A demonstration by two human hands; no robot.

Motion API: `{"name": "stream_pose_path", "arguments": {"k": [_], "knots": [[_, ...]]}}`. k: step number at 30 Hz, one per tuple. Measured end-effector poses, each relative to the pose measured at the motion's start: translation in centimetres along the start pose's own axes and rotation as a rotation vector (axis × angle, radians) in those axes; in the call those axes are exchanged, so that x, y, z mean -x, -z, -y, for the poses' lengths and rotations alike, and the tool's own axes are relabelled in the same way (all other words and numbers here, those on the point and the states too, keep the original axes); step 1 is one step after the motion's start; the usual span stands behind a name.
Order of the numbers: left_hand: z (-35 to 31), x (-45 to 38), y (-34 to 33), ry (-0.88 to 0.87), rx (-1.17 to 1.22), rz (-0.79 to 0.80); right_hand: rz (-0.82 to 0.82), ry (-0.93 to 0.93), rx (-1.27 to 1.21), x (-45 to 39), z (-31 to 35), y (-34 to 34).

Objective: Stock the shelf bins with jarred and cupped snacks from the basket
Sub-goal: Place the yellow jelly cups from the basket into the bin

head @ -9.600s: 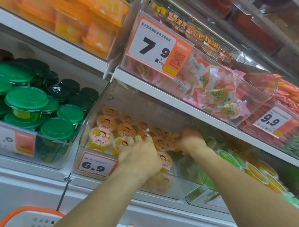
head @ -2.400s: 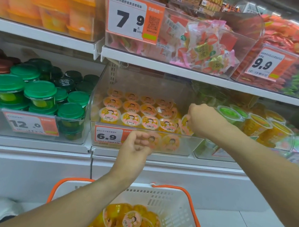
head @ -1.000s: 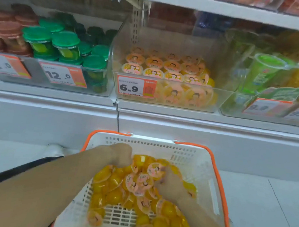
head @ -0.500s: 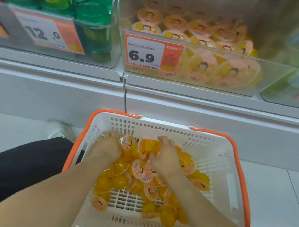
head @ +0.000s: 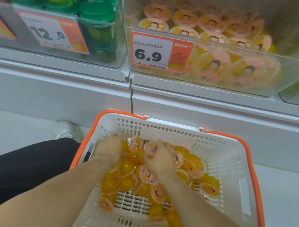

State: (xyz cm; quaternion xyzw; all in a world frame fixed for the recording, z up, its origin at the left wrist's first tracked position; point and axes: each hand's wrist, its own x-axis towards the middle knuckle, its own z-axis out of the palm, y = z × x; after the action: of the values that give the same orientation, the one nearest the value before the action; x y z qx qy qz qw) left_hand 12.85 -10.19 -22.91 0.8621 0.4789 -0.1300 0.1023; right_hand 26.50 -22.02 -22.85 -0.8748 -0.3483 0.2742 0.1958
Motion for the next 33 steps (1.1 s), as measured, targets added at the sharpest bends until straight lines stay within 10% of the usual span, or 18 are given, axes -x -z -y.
{"name": "stream_pose_path", "arguments": {"k": [9,20,25,33], "knots": [[2.0,2.5,12.1,-0.093,0.600,0.733,0.266,-0.084,-0.161,3.1,-0.8,3.8],[-1.6,7.0,27.4,-0.252,1.283,0.803,0.486,0.339,-0.157,6.2,7.7,25.5],[-4.4,8.1,27.6,-0.411,1.579,0.946,0.432,0.435,-0.570,8.3,7.2,30.6],[-8.8,8.9,26.0,-0.397,1.267,0.921,0.319,0.433,-1.026,7.2,6.0,28.9]]}}
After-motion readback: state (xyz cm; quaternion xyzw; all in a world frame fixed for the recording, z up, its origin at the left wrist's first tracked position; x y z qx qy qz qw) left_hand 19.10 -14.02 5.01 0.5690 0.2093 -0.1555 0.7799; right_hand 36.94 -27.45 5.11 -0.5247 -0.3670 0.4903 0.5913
